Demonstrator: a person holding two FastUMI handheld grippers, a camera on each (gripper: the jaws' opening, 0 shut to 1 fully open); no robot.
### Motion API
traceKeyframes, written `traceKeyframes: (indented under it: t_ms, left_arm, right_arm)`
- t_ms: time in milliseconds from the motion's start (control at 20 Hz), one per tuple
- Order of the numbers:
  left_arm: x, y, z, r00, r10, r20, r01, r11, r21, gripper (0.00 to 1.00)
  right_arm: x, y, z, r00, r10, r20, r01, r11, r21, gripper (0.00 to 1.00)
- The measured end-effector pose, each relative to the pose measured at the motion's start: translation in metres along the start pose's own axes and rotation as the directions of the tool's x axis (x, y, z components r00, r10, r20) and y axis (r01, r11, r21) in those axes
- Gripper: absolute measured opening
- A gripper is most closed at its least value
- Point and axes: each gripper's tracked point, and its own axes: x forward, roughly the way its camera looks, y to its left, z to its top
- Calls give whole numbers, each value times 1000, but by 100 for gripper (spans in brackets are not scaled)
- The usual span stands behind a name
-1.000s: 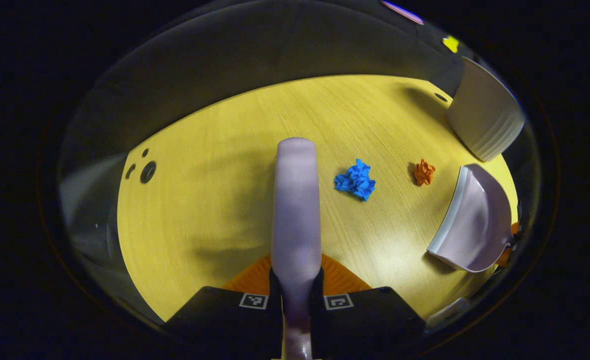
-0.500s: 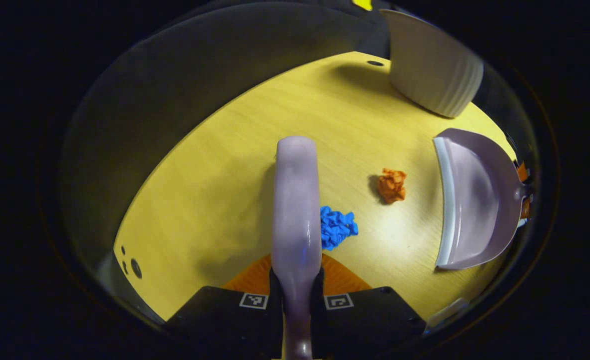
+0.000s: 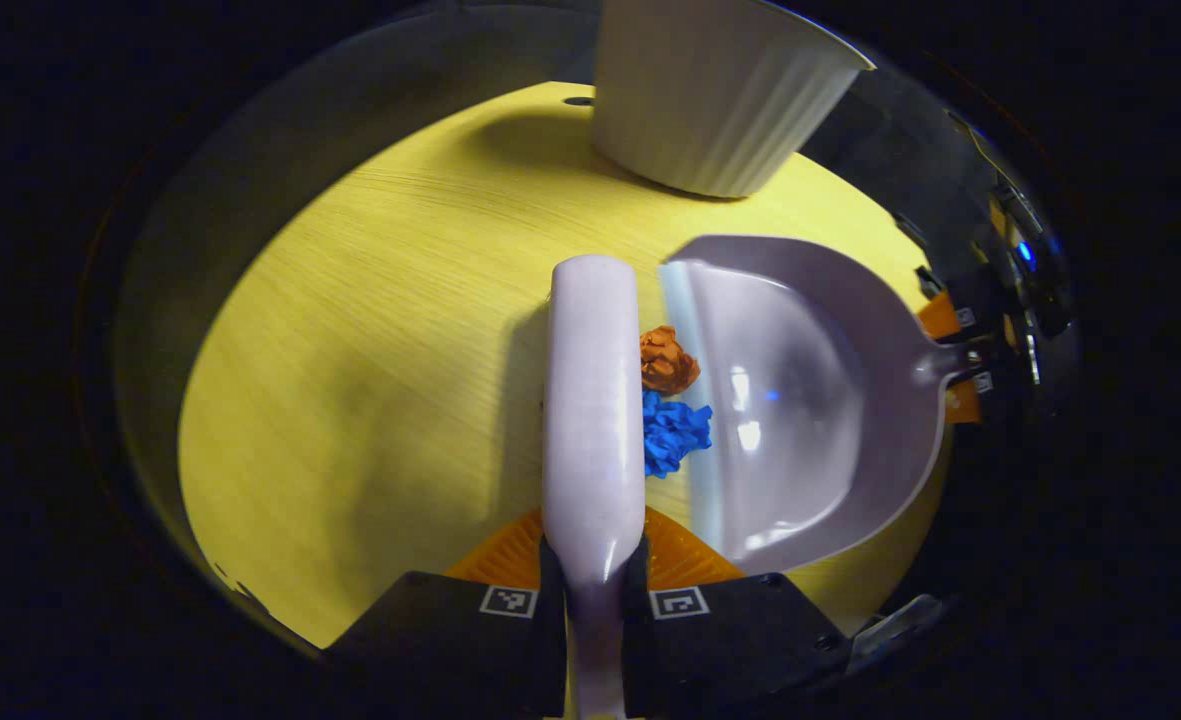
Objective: Pick up the small broom and dustpan from the desktop, sweep the trash into the dustpan with the broom, and then empty the trash into the garbage bin.
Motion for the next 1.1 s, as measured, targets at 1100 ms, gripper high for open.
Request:
traceKeyframes:
  t_ms: [1100]
  left_arm:
    - [-88,-78,-123,910,275,312,-53,820,-569,26]
  right_arm:
    - [-62,-2,7,992,-38,119,26,995,99,37]
